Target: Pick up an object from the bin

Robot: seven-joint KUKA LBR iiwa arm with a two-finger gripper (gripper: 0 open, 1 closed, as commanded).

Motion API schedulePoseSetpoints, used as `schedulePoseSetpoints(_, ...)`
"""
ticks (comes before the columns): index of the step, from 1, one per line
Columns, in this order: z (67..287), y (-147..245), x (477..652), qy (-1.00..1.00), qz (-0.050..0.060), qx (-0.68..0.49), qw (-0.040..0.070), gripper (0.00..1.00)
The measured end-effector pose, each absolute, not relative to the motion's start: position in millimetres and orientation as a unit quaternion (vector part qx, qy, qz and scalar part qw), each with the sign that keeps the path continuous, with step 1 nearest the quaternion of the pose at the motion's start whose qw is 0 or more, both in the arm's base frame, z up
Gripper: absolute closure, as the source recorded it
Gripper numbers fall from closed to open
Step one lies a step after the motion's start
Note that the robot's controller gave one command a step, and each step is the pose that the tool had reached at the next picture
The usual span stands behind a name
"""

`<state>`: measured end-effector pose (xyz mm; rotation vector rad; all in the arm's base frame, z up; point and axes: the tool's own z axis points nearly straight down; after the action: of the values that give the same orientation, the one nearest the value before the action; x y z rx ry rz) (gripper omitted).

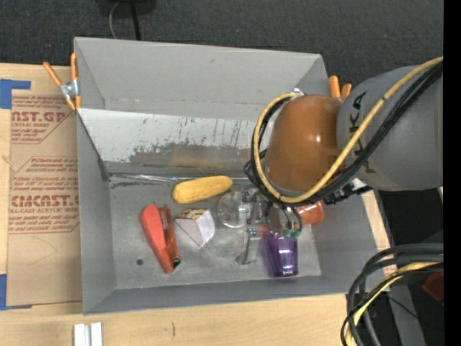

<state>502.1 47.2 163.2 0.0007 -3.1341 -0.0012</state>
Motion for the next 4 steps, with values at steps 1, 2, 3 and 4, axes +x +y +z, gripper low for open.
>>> schedulePoseSetpoints(1, 167.1, 46.9, 504.1, -1.0, -0.001, 0.0, 0.0, 0.0)
schedulePoseSetpoints(2, 105.2, -11.8, 528.9, -1.0, 0.0, 0.0, -0.001, 0.0)
schedulePoseSetpoints(3, 67.7, -49.1, 551.4, -1.0, -0.001, -0.017, 0.0, 0.0)
schedulePoseSetpoints(4, 70.0, -61.4, 539.0, -0.999, -0.002, -0.047, -0.002, 0.0)
